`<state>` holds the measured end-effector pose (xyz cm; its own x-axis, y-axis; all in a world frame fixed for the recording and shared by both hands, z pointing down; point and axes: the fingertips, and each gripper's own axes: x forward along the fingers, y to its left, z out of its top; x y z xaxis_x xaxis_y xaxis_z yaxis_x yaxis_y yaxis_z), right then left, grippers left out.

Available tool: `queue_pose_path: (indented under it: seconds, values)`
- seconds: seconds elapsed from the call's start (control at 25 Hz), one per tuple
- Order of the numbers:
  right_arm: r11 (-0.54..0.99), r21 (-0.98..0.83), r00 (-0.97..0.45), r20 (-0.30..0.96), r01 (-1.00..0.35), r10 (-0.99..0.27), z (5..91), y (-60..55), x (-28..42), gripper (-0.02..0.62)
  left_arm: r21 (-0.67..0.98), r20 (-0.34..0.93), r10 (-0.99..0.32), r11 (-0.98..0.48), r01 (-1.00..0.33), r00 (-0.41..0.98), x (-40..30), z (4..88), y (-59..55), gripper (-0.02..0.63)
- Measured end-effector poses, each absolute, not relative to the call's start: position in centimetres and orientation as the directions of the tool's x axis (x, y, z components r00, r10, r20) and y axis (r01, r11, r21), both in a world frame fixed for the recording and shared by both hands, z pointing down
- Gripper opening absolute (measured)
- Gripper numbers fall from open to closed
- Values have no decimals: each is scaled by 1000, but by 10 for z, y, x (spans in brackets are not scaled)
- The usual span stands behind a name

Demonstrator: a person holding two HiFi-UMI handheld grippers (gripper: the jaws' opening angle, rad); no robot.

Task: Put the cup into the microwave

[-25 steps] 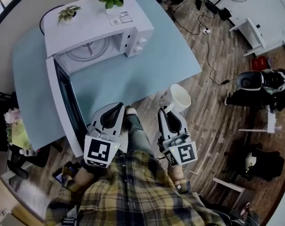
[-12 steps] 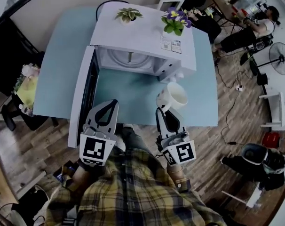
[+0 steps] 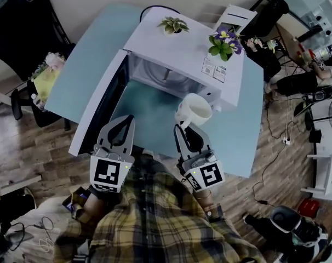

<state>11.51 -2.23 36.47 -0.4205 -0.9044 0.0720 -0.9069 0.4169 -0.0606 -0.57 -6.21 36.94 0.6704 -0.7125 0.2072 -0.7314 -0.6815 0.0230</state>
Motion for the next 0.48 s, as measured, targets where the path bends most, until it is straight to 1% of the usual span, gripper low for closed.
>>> queue_pose_path:
  seconds: [0.24,0.48]
  values:
    - [514,-56,-517,60,-856,-854,368,-28,117,61,16,197,-767,-621,-784,611,3,372,-64,-8]
    - [558,-56,-561,64,-828,-825,371,-31,123,61,8,204,-790,-589,-808,578,8,374,-64,-8]
